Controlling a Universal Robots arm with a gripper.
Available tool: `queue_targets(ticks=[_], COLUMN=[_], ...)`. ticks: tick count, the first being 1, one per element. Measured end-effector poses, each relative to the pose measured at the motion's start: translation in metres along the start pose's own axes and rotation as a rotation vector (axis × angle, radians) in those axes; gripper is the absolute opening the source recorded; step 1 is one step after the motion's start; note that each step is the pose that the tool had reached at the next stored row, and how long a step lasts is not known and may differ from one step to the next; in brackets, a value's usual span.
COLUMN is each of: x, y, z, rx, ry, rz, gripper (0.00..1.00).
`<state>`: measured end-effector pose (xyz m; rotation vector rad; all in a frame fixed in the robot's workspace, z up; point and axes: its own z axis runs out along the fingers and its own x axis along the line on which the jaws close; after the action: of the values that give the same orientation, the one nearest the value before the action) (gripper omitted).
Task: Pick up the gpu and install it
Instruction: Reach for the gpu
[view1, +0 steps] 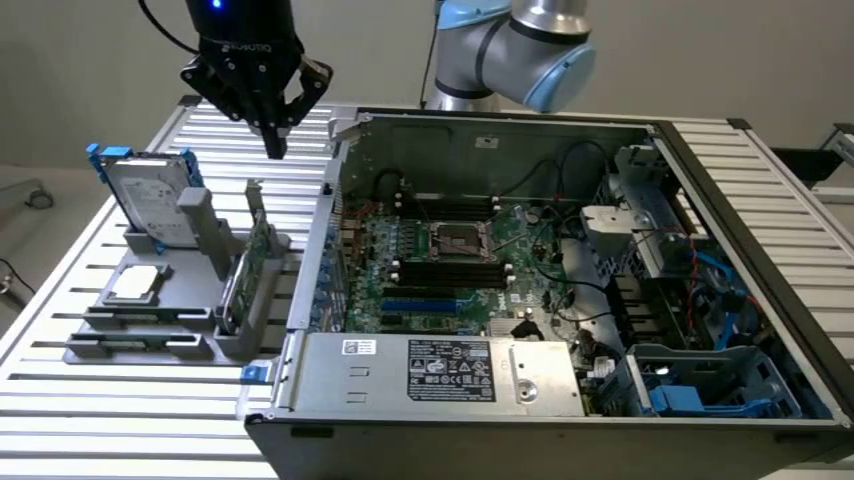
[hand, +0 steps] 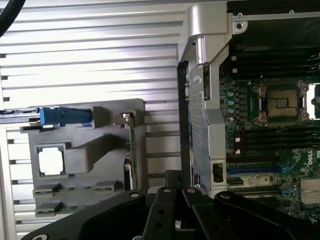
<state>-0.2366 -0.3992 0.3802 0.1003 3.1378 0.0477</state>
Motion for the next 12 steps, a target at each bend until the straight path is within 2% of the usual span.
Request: queue_targets(ticks=[4,12], x=[0.003,0.016], y=[-0.0006,-0.0023], z=[0.0003,0.0018], rx=[0.0116,0.0259], ry=[0.0008,0.0002], rz=[-0.008,-0.013], gripper=[0.11,0.11])
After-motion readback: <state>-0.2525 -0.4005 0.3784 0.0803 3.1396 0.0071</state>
